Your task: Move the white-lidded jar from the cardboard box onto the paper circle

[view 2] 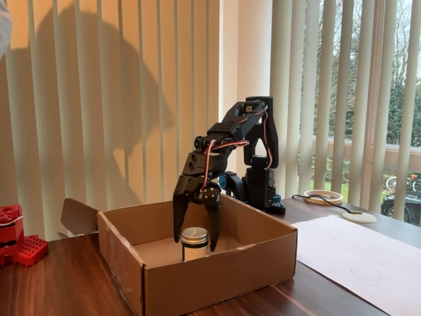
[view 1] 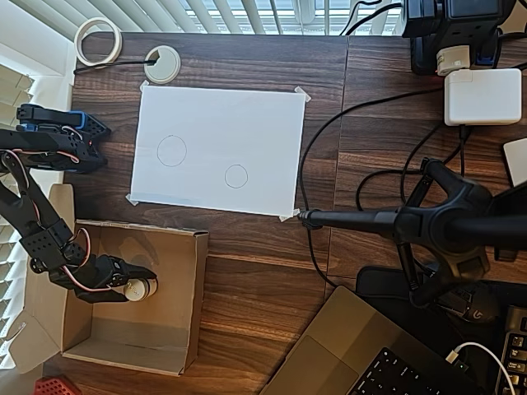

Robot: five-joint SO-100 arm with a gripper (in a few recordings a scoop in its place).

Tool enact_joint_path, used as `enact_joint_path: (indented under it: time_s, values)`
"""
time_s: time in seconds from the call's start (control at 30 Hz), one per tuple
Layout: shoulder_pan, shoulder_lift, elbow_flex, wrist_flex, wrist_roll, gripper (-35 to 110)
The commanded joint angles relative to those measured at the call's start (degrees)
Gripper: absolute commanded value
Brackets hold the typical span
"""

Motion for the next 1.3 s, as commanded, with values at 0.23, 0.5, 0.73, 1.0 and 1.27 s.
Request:
enact_joint_path:
  time_s: [0.23,0.5,0.73,1.0,1.27]
  values:
    - [0.53,2.46,-2.37,0.44,0.79,28]
    - [0.18,2.55,-2.64,0.09,1.32,23]
    - [-1.32,5.89,-2.90,-1.23,5.01,18]
    - [-5.10,13.45,-5.71,-1.58,10.11,16]
    - [-10.28,24.17,-10.37,0.44,14.41,15]
